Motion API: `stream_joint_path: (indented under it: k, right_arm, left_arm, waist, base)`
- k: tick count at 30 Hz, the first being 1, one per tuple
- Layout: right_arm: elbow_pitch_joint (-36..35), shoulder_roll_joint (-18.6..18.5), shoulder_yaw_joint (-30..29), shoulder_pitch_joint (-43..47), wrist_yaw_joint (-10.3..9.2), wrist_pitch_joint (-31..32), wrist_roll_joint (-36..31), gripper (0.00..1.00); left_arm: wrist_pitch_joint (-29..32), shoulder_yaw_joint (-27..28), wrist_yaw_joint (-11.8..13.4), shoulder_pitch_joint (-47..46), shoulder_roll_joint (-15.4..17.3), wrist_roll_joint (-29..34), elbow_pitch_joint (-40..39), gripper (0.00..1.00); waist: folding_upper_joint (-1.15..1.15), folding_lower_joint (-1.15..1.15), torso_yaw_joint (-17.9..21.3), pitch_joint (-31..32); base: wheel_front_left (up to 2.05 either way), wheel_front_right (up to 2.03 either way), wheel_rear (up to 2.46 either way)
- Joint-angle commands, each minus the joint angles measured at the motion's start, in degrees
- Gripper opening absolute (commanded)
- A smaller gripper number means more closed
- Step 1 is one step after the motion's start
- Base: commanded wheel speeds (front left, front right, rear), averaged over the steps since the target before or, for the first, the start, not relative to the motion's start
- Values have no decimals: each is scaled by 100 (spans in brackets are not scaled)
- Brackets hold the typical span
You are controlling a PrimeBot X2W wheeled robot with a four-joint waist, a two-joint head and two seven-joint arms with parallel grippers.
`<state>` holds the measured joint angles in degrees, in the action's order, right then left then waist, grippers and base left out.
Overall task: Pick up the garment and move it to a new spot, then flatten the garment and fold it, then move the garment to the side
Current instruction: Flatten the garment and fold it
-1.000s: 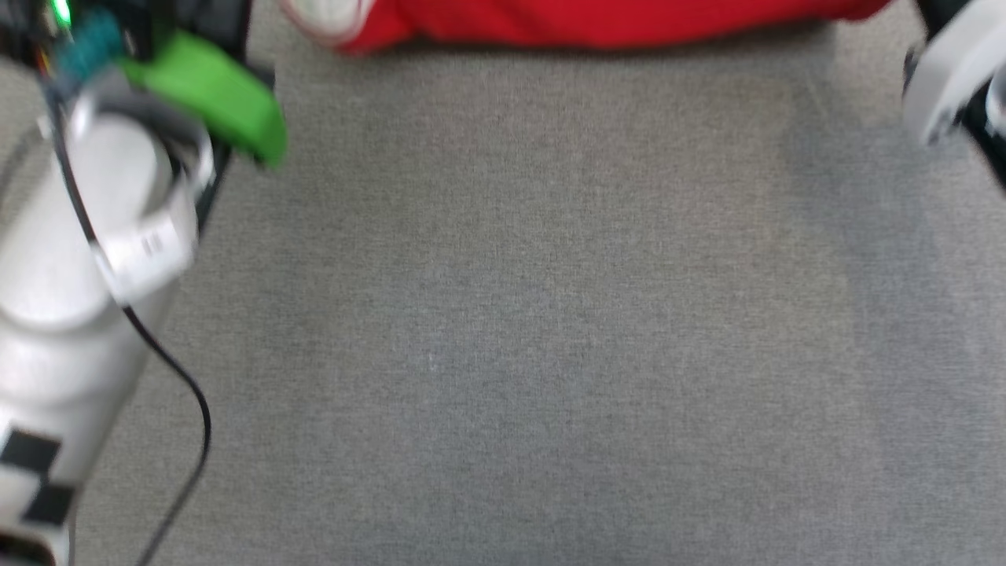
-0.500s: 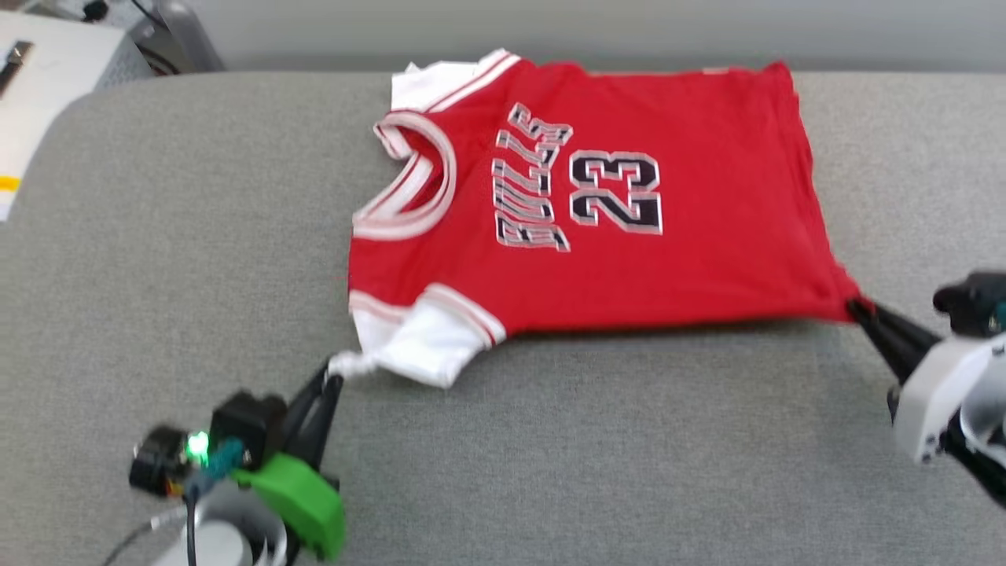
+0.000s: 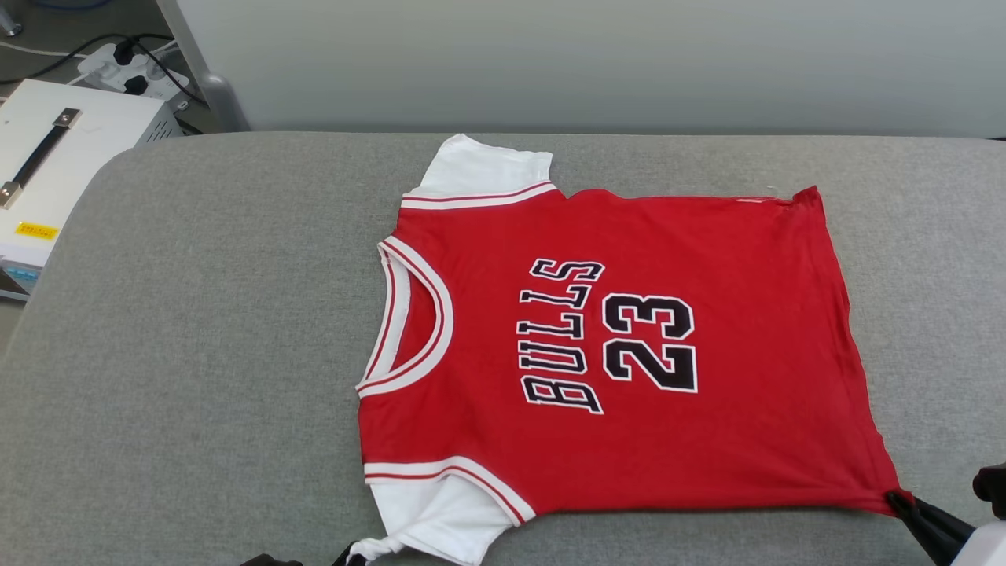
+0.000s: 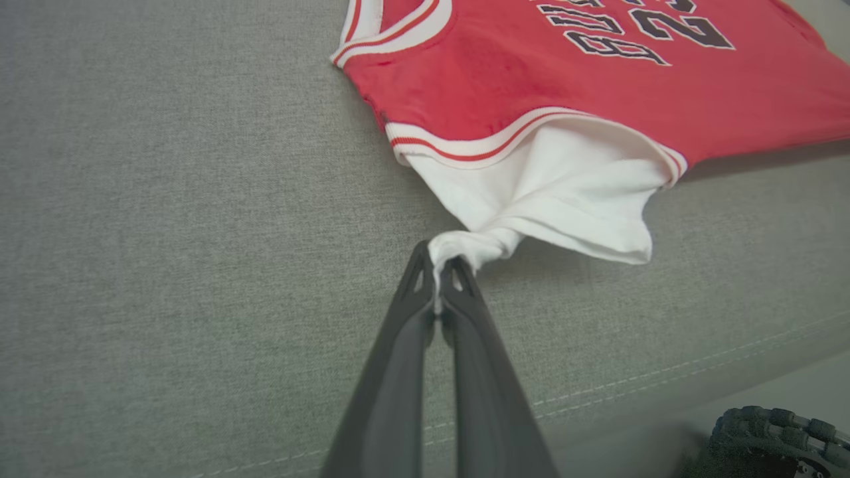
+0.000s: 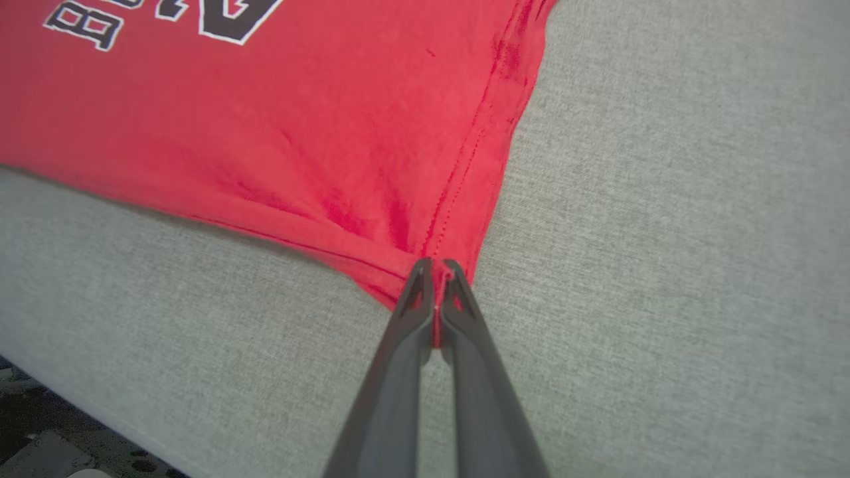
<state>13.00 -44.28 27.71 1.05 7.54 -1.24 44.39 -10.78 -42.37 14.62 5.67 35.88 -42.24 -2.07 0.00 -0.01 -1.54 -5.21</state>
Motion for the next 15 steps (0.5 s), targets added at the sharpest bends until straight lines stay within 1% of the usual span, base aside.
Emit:
stream_joint_path:
  k: [1, 4, 7, 11, 12, 15]
  right_arm:
    - [-132, 54, -156, 188, -5, 94, -90, 0]
    - [-417, 241, -528, 421, -5, 296, -294, 0]
    - [-733, 441, -952, 440, -5, 499, -467, 0]
    - [-1098, 637, -1434, 257, -5, 801, -589, 0]
    - [-1179, 683, -1536, 170, -5, 892, -603, 0]
    - [-1321, 784, -1745, -121, -5, 1119, -584, 0]
  left_arm:
    - [6, 10, 47, 40, 9, -16, -14, 0]
    - [-26, 31, 29, -129, 5, 72, 4, 0]
    - [-22, 43, -108, -568, 45, 268, 40, 0]
    - [22, 117, -370, -1346, 27, 451, 207, 0]
    - [47, 122, -468, -1564, 11, 488, 285, 0]
    - [69, 158, -691, -2152, -43, 598, 544, 0]
  waist:
    - [0, 1, -11, -50]
    - [0, 1, -16, -125]
    - [0, 1, -30, -210]
    - [0, 1, -11, -368]
    - [0, 1, 13, -432]
    - [0, 1, 77, -631]
  base:
    - [0, 0, 0]
    - [0, 0, 0]
    - [0, 0, 0]
    - [0, 0, 0]
    - [0, 0, 0]
    - [0, 0, 0]
